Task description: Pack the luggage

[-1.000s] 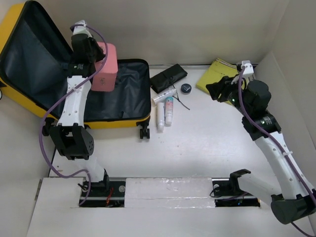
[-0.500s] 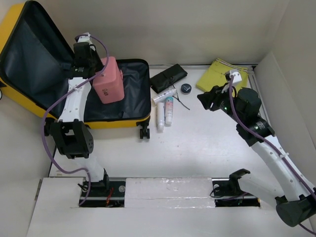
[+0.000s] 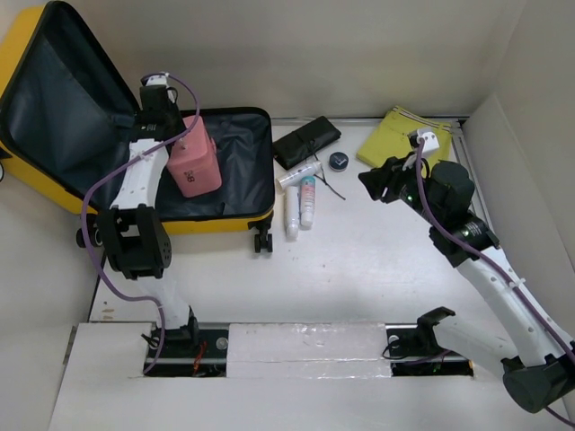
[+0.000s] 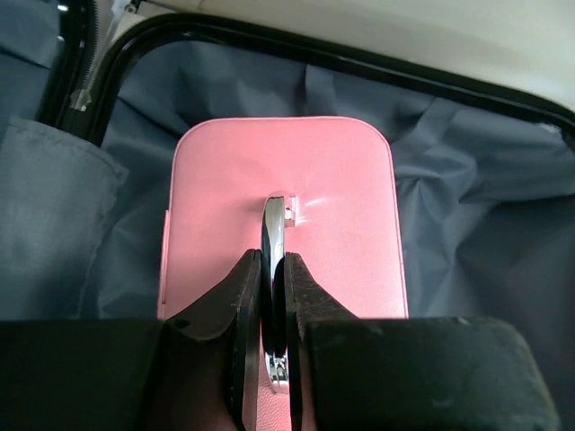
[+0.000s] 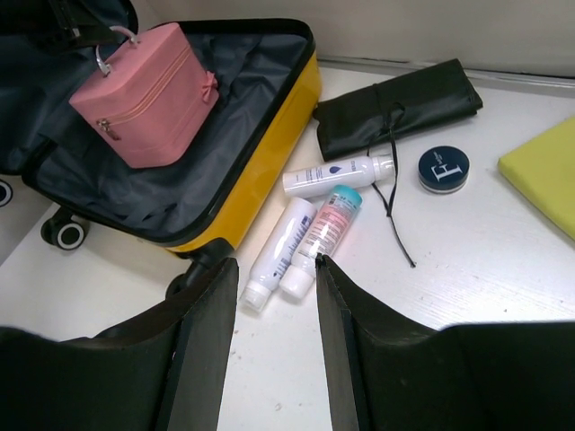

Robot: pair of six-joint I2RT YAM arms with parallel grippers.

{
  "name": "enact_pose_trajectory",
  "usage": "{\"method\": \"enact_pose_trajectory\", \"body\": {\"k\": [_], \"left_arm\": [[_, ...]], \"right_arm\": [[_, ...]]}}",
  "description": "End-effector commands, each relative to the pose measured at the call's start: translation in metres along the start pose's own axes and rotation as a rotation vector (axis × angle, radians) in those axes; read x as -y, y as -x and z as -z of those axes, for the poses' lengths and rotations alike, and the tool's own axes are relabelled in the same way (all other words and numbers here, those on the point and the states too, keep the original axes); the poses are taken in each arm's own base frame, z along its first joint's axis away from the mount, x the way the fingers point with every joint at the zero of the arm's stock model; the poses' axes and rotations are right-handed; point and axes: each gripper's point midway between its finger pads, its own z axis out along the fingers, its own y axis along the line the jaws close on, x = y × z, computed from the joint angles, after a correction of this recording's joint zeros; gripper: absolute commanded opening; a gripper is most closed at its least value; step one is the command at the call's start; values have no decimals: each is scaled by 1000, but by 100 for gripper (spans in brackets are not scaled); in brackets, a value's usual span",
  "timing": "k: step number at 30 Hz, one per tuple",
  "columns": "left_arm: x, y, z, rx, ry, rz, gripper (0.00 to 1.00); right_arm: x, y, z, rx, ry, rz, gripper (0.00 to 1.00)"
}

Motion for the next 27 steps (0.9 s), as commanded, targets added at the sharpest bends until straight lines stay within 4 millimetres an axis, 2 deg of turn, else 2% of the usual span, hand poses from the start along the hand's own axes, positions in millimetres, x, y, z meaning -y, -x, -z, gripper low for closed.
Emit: {"method": "enact_pose_trajectory", "body": {"k": [1,6,8,9,15,17,19,20,27], "left_arm": [[-19,58,16,179,37,29,0],[-26,48,6,154,73,18,0],[-33,57,6,174,91,25,0],[-30,53,2,161,71,23,0],[-52,55,-8,147,122,37,0],[-46,59,-10,154,97,46,0],[-49,63,-10,157,114,38,0],[-57,66,-8,160,138,43,0],[-57,71,1,174,137,26,0]], "right_arm": [[-6,15,4,71,19,10,46],[-5,12,1,63,16,9,46],[-5,12,1,63,16,9,46],[-5,12,1,63,16,9,46],[-4,9,-4,54,14,7,46],[-2,10,-4,57,5,7,46],[-1,7,-7,48,2,6,46],[-1,7,-7,48,2,6,46],[-1,7,-7,48,2,6,46]]}}
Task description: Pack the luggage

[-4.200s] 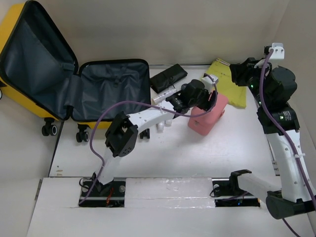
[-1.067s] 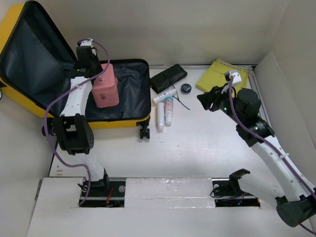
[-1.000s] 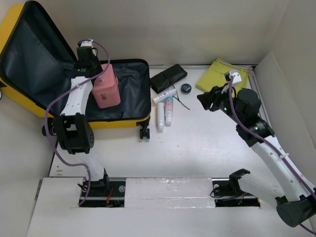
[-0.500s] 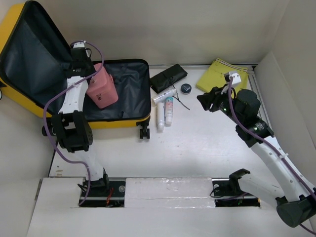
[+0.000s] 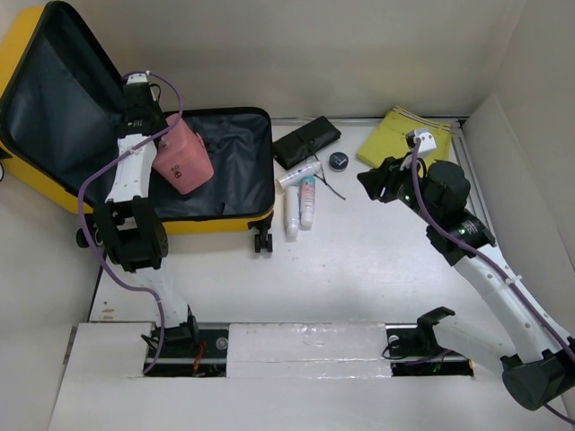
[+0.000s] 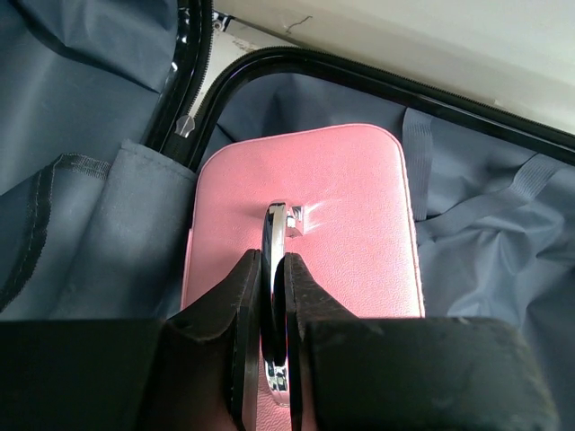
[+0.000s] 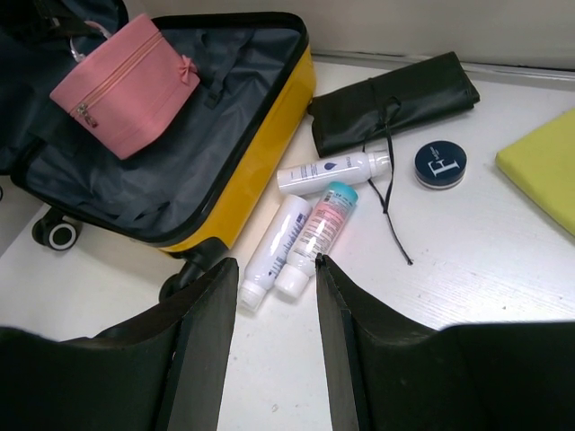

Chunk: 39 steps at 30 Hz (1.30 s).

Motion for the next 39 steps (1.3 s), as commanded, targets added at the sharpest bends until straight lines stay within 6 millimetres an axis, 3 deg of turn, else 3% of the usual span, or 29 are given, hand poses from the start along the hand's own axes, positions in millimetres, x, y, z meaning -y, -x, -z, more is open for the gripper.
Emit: {"method": "enact_pose_trajectory", "body": {"k": [1,5,7,12,17,21,23,28,30,31,32,35,38,39], "left_arm": [[-2,62,32,175,-6,13,0],[0,67,53,206,-34,8,0],[1,59,58,195,-52,4,0],[7,77,88,255,-103,-1,0],[2,58,78,212,-81,-5,1],[-4,31,61,166,-50,0,17],[-5,21,55,144,-47,8,17],[-12,21,53,142,-2,9,16],[-10,30,57,157,-7,47,24],[-5,32,59,154,-32,58,31],[1,46,68,185,-60,75,36],[24,75,94,250,-162,127,43],[73,95,132,318,-231,106,46],[118,104,161,352,-312,75,46]], "right_arm": [[-6,14,0,57,15,7,46],[-7,16,2,66,18,8,46],[-10,18,5,72,30,10,46],[-16,20,9,84,53,14,46],[-16,17,7,72,60,4,46],[-16,17,7,72,60,4,46],[-16,17,7,72,60,4,46],[-13,15,4,67,46,2,46],[-10,13,1,62,31,0,46],[-8,14,1,65,21,0,46],[-7,11,-2,55,18,-2,46],[-1,4,-9,36,-8,-5,47],[3,12,-11,52,-38,-14,47],[3,18,-10,68,-47,-13,47]]}}
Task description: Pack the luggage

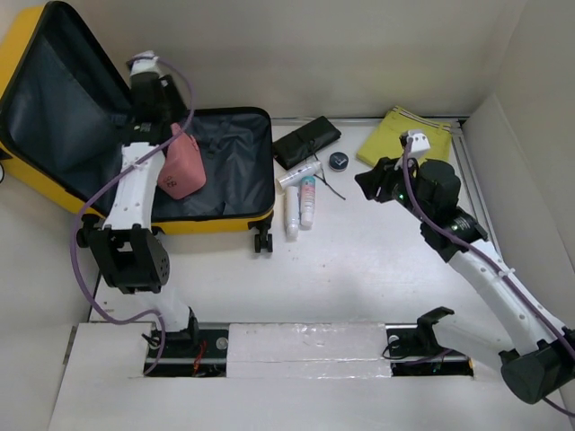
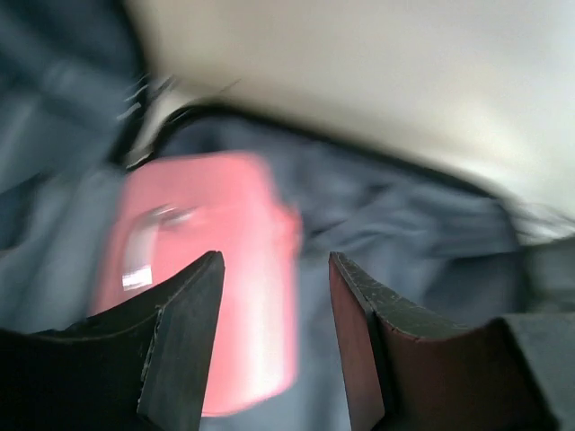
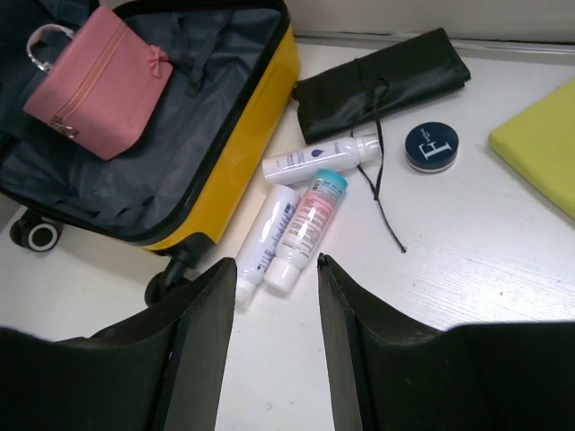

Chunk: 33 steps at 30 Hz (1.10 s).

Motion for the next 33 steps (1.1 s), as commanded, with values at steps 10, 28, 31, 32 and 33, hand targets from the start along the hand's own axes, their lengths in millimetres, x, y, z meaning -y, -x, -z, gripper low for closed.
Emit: {"method": "enact_pose_trajectory", "body": {"k": [10,28,31,32,33], "left_arm": [[362,-71,158,-15,-654,-22,50],[562,-330,106,-493,-873,631,82],[564,-336,97,-496,-850,706,66],[563,-345,92,-508,-831,732,59],[564,-347,91,-514,-829,747,59]], "right_arm": [[68,129,47,304,-328,-16,47],[69,139,51,275,-256,-18,51],[69,134,50,270,-248,-18,51],[64,133,48,264,-227,-16,51],[64,132,48,264,-227,-16,51]]}}
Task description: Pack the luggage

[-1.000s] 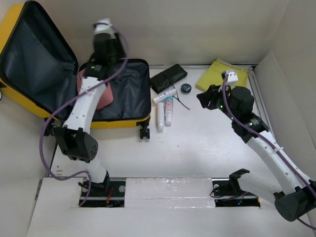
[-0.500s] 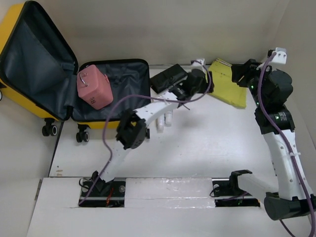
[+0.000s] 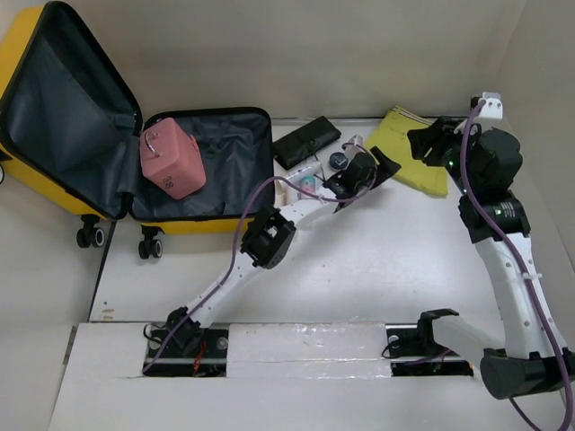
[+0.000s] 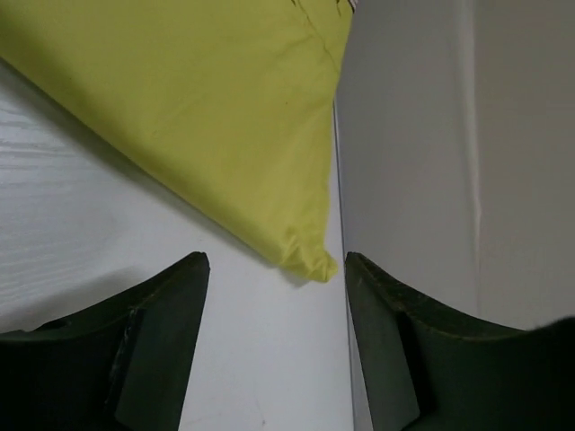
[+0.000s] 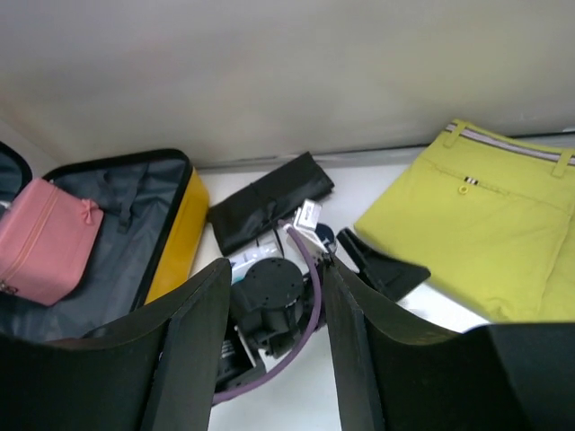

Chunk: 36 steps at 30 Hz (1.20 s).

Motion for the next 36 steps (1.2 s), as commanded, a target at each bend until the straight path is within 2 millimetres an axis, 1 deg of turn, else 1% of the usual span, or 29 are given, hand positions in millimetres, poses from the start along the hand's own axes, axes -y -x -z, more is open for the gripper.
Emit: {"method": "enact_pose_trajectory", "body": {"k": [1,2,4,5,6,8,9,10,11,12,13,14,15,16,17,18,19,20,21,22,23,24,26,28,30,32,33,34,36], "left_arm": [[26,16,-6,62,-87,160,57],[15,20,-10,78,-73,173,57],[16,19,-10,69,-76,182,49],[-11,11,-12,45,-29,179,48],[11,20,-2,53,-75,138,47],[14,23,11,58,-84,94,47],[11,26,29,65,-60,67,47],[22,32,38,81,-97,42,47],[27,31,48,94,-102,-18,47],[10,27,58,90,-66,-53,49],[44,35,76,107,-121,-81,49],[48,41,82,125,-119,-107,50],[46,44,87,135,-107,-153,50],[65,46,95,142,-137,-166,50],[62,46,98,137,-126,-178,50],[64,45,101,131,-131,-188,50],[64,46,103,131,-129,-199,50],[67,40,107,122,-133,-213,50],[67,40,107,123,-133,-227,50],[65,40,111,122,-128,-237,50],[63,38,114,109,-125,-239,50],[64,39,117,115,-133,-247,50],[55,36,120,107,-120,-249,50],[58,34,120,102,-136,-260,50],[61,29,124,93,-139,-262,50],[49,25,123,71,-98,-293,50],[49,25,123,64,-88,-295,50],[49,25,123,60,-79,-305,50],[35,23,120,49,-21,-311,50]], "right_arm": [[-11,3,5,15,51,-7,51],[-11,5,4,23,54,-6,51],[-9,0,3,16,41,1,51],[5,-4,2,12,-34,-1,51],[17,-13,-5,-5,-85,7,49],[58,-22,-16,-6,-223,-6,45],[73,-33,-24,-31,-253,-10,44],[97,-61,-43,-101,-300,-56,39],[112,-65,-56,-100,-313,-74,37],[139,-78,-64,-132,-340,-105,35],[154,-86,-75,-153,-361,-128,33],[180,-124,-97,-240,-398,-163,27],[191,-115,-114,-224,-399,-165,25],[207,-122,-128,-244,-429,-171,24],[233,-174,-148,-371,-475,-178,18],[249,-203,-142,-499,-533,-198,14],[259,-189,-159,-493,-526,-195,9],[265,-208,-163,-546,-528,-199,5],[278,-236,-162,-604,-546,-222,5],[285,-239,-162,-602,-546,-233,8],[287,-249,-156,-623,-567,-243,11],[290,-254,-154,-624,-580,-240,17],[301,-263,-144,-634,-645,-220,17],[305,-279,-134,-700,-686,-174,10],[297,-289,-123,-735,-740,-122,8],[291,-287,-113,-744,-755,-105,6],[287,-298,-102,-781,-758,-89,6],[285,-299,-97,-787,-759,-90,6],[281,-295,-90,-781,-753,-79,6]]}}
